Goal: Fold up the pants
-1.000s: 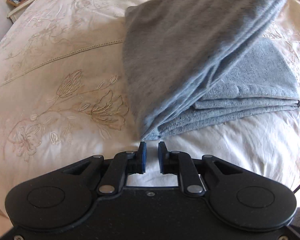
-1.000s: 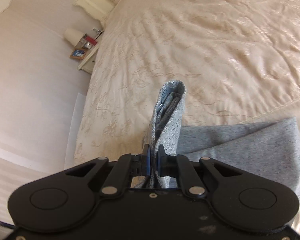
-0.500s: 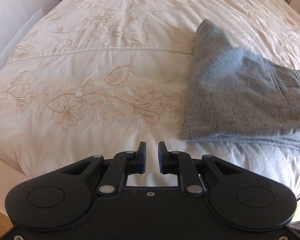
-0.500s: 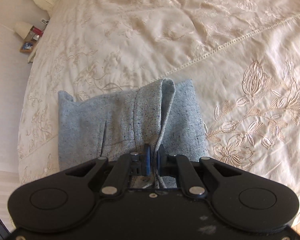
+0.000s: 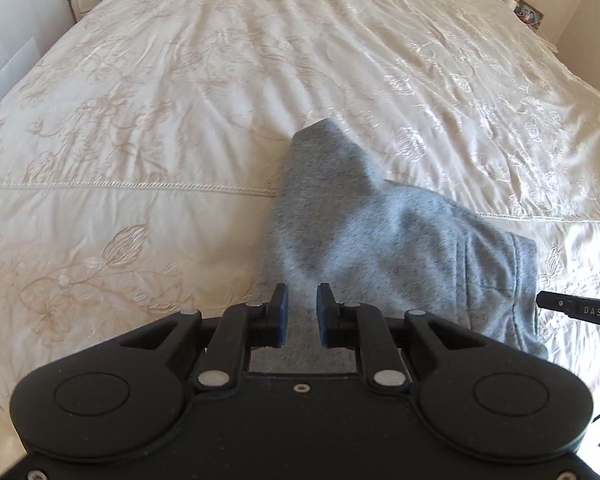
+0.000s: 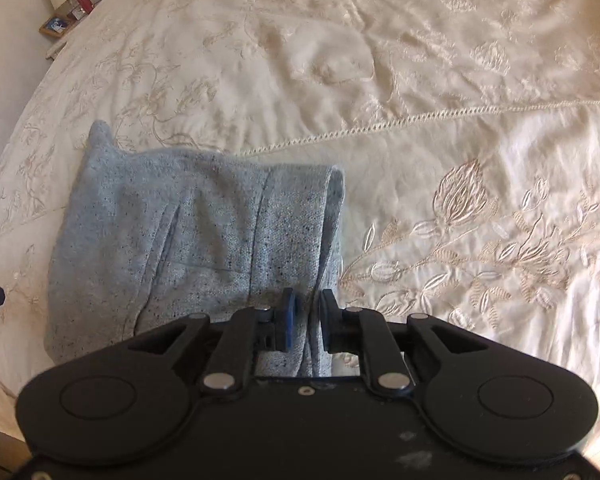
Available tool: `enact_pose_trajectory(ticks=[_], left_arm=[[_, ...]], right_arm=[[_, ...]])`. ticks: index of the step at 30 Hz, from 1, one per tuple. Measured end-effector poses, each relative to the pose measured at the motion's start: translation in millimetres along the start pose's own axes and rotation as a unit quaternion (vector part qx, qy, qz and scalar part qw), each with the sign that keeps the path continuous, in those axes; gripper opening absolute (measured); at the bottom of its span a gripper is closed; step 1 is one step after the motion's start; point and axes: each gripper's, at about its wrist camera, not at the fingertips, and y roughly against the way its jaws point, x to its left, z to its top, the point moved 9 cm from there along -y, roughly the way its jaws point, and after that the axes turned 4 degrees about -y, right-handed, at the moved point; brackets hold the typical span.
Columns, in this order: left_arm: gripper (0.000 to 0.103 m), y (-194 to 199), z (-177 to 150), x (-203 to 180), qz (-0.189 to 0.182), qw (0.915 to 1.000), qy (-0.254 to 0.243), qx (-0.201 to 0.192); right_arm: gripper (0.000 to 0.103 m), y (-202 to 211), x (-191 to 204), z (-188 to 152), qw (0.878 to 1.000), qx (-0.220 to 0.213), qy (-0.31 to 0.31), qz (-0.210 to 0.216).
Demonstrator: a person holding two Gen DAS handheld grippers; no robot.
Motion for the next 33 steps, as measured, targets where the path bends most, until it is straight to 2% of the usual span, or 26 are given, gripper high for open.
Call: enact_pose_trajectory(ticks=[2,4,6,9,13,16,20,23,28,30,31,33], left_arm=[[0.023,-6.4,14.7,-14.4,-0.003,0.9999,-0.014,-0.005],[0.023,-15.4,28.4,-29.9,-0.013,0.9995,-0.029,-0.005],[0.023,-28.0,40.1,-43.6,-0.019,0.9987,-0.048,-0.002],[0.023,-54.0,53.9,-58.2,-0.020,0.9968,-0.077,0.011],[0.025,-96.1,71.1,-57.2,-0.008,0.9940,-0.106,0.026],[0.028,-134.6,82.1,-39.3,0.008,0.9938,-0.097,0.054],[0.030,-168.4,91.0,-26.7,-0.014,0.9930,-0.080,0.087],[0.030,-164.0,97.8,-30.4,-0.017,0.9918,-0.097,0.082],[0.029,-111.5,101.7,-26.5,-0.029,0.9950,-0.093,0.022],[0.034,-89.4,88.8,-21.5,-0.028,0.9954,-0.091,0.010],[0.041,-81.6,77.0,-20.0,-0.027,0.9954,-0.092,0.010],[0.043,-73.8,48.2,-18.1,-0.028,0.9945,-0.098,0.025]], right_arm=[[0.017,19.2,3.9,12.1,0.999,-0.039,0.016,-0.004],[0.017,29.0,11.7,21.2,0.998,-0.061,0.034,0.011],[0.017,29.7,27.2,27.9,0.996,-0.063,0.054,0.033],[0.017,16.0,45.9,28.0,0.995,-0.051,0.075,0.043],[0.017,-15.0,47.2,27.1,0.997,-0.030,0.077,0.009],[0.016,-37.2,33.3,23.4,0.998,-0.006,0.052,-0.019],[0.018,-47.7,19.9,20.7,0.998,-0.002,0.040,-0.049],[0.022,-45.0,17.4,21.7,0.998,-0.001,0.029,-0.055],[0.023,-15.0,31.2,19.2,0.998,-0.032,0.041,-0.041],[0.025,-6.6,38.0,9.9,0.998,-0.036,0.045,-0.029],[0.027,-4.7,40.2,3.4,0.998,-0.034,0.046,-0.025],[0.032,-5.1,42.0,-15.8,0.998,-0.023,0.050,-0.027]])
